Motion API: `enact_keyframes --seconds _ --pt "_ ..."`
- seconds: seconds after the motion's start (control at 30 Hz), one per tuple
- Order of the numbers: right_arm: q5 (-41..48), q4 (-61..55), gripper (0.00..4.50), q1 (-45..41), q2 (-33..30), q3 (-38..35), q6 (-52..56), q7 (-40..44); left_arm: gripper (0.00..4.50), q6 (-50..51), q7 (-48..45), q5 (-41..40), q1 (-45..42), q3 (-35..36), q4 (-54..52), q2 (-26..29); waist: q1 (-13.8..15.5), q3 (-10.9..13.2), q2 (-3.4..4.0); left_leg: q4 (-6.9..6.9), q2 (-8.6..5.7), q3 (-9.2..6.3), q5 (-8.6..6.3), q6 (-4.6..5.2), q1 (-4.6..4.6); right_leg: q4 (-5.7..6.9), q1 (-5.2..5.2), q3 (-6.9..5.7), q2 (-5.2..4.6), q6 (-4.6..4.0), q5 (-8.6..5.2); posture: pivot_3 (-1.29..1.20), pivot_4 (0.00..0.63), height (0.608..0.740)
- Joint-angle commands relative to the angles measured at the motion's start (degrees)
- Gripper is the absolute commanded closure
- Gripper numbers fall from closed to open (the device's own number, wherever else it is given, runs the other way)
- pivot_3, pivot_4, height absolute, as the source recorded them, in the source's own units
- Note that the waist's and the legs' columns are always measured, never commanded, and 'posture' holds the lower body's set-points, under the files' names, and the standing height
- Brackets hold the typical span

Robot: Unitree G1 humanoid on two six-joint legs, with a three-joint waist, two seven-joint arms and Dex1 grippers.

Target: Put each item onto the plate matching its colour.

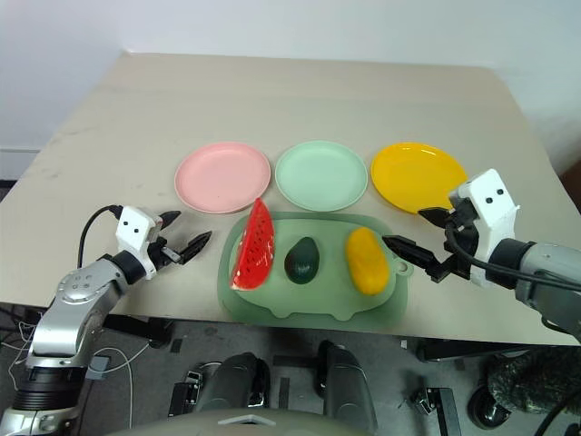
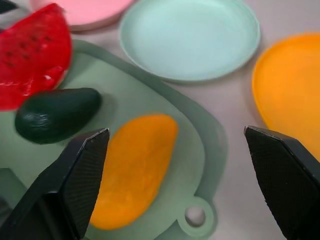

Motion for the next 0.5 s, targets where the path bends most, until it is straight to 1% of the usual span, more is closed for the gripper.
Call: enact_keyframes --seconds 0.03,0.13,0.27,0.37,0.5 --pt "5.26 0.04 0.0 -3.7 1.44 1.95 5.09 -4.32 0.05 -0.47 0.76 -0.11 0.99 0.32 -3.86 -0.18 0.01 0.0 -0.01 0.01 0.0 -0.01 0.0 0.0 -0.04 0.0 -0.01 -0.01 0.01 0.0 0.0 0.0 0.15 0.74" --pt "7.29 1.49 0.0 -6.25 3.21 3.39 7.71 -7.44 0.05 -0.16 1.33 -0.08 2.07 0.41 -5.16 -0.41 -0.01 0.0 -0.01 0.02 -0.01 0.0 0.0 0.0 -0.07 -0.02 -0.02 0.0 -0.01 0.14 0.09 0.0 0.15 0.74" --pt "12.94 4.92 0.0 -10.29 6.55 4.03 11.28 -12.06 0.05 0.26 2.31 -0.06 3.14 0.5 -6.61 -0.72 0.04 -0.01 0.0 0.03 -0.01 -0.01 0.0 0.01 -0.07 -0.02 -0.02 -0.01 -0.02 0.14 0.09 0.0 0.15 0.74" --pt "13.36 4.59 0.0 -11.36 7.94 6.95 12.97 -15.18 0.05 0.43 2.86 0.16 3.73 0.22 -7.52 -0.91 0.02 -0.01 -0.01 0.02 -0.01 -0.03 0.0 0.01 -0.09 -0.02 -0.03 -0.02 -0.02 0.15 0.09 0.0 0.15 0.74" --pt "11.13 4.03 0.0 -11.45 9.13 11.69 13.3 -17.78 0.05 0.91 3.56 0.02 3.99 0.07 -8.36 -1.3 -0.04 -0.01 -0.01 0.03 -0.01 -0.03 0.0 0.01 -0.1 -0.02 -0.04 -0.02 -0.02 0.16 0.1 0.0 0.15 0.74"
